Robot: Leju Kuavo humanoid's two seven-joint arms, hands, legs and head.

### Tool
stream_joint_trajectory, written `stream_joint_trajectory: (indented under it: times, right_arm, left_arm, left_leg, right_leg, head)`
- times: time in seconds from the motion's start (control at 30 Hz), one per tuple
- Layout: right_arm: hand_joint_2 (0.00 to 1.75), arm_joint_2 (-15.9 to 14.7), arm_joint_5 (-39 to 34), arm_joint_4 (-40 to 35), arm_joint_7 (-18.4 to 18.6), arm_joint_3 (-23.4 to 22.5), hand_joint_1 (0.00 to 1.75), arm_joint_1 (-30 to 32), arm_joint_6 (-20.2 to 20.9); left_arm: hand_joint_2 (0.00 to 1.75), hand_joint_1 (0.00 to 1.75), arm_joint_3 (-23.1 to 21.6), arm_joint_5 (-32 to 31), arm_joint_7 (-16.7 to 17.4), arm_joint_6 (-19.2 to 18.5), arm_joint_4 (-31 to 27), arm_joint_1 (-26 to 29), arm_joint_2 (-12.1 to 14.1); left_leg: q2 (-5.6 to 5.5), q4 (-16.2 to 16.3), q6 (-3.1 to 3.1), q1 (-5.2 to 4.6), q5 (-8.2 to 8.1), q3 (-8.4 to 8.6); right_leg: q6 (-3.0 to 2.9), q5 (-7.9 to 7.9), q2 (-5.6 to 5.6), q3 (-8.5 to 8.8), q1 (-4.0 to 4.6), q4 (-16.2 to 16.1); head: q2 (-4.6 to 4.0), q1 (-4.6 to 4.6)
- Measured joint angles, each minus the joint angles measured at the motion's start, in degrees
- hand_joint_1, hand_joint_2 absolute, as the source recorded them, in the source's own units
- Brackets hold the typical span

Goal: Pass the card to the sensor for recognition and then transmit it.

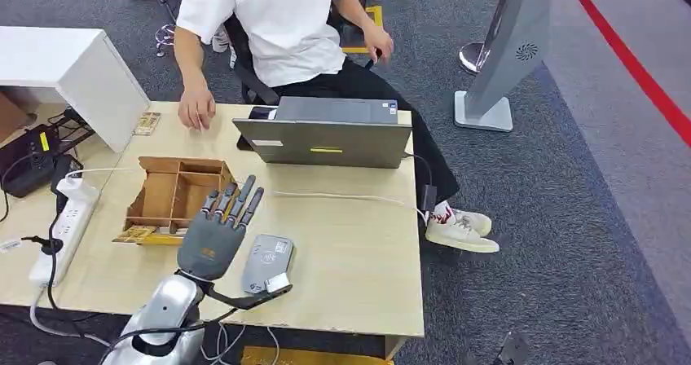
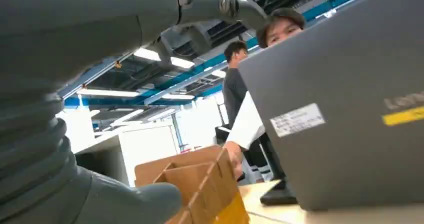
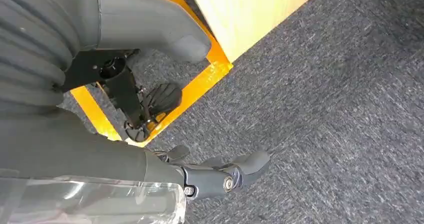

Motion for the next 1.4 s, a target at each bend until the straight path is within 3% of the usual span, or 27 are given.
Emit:
stream_joint_trajectory:
  times: [0.2, 0.37, 0.53, 0.7, 0.97, 1.2, 1.4]
  right_arm:
    - [1.75, 0.0, -0.3, -0.2, -0.3, -0.1, 0.0, 0.4, 0.0]
    - [1.75, -0.2, -0.8, -0.2, -0.6, -0.4, 0.0, 0.5, 0.0]
    - [1.75, -0.3, -1.0, -0.3, -0.8, -0.6, 0.0, 0.8, 0.0]
    - [1.75, -0.3, -0.7, -0.5, -0.9, -1.2, 0.0, 1.1, 0.0]
    - [1.75, -0.3, 0.2, -0.5, -0.4, -1.3, 0.0, 1.1, 0.0]
    - [1.75, -0.2, 1.2, -0.7, 0.2, -1.3, 0.0, 1.0, 0.0]
    - [1.75, -0.2, 1.3, -0.7, 0.5, -1.2, 0.0, 0.8, 0.0]
  left_arm:
    - [1.75, 0.0, -5.0, 0.6, -0.2, -2.4, -2.6, 1.7, 2.1]
    - [1.75, 0.0, -6.8, 2.5, 0.4, -4.0, -3.5, 3.5, 5.6]
    - [1.75, 0.0, -6.1, 4.9, 2.0, -5.5, -5.4, 6.1, 9.4]
    - [1.75, 0.0, -0.1, 7.1, 2.7, -5.6, -7.0, 9.5, 11.3]
    - [1.75, 0.0, 12.3, 5.8, 2.4, -3.6, -6.9, 10.1, 9.7]
    - [1.75, 0.0, 17.8, 4.6, 2.4, -2.4, -4.3, 8.7, 6.6]
    - [1.75, 0.0, 19.5, 3.8, 2.0, -2.4, -0.8, 7.1, 4.8]
  left_leg:
    - [0.01, 0.0, -0.01, 0.02, 0.01, 0.01]
    - [0.02, 0.0, -0.01, 0.01, 0.01, 0.02]
    - [0.02, 0.0, -0.01, 0.01, 0.01, 0.01]
    - [0.02, 0.0, -0.01, 0.01, 0.01, 0.01]
    - [0.0, 0.0, 0.05, 0.01, 0.08, 0.01]
    - [-0.01, 0.0, 0.05, 0.01, 0.08, 0.02]
    - [-0.02, 0.0, 0.05, 0.01, 0.09, 0.01]
  right_leg:
    - [0.0, 0.0, 0.01, -0.01, 0.01, 0.0]
    - [0.0, 0.0, 0.01, 0.0, 0.01, 0.0]
    - [0.0, 0.0, 0.01, 0.01, 0.01, 0.0]
    - [0.0, -0.01, 0.01, -0.01, 0.01, 0.0]
    - [0.03, 0.03, -0.01, 0.03, 0.01, 0.0]
    - [0.02, 0.04, -0.02, 0.03, 0.01, 0.0]
    - [0.02, 0.04, -0.03, 0.04, 0.01, 0.0]
  head:
    - [0.0, 0.0]
    - [0.0, 0.02]
    - [0.0, 0.0]
    - [0.0, 0.0]
    - [0.0, 0.0]
    - [0.0, 0.02]
    - [0.0, 0.02]
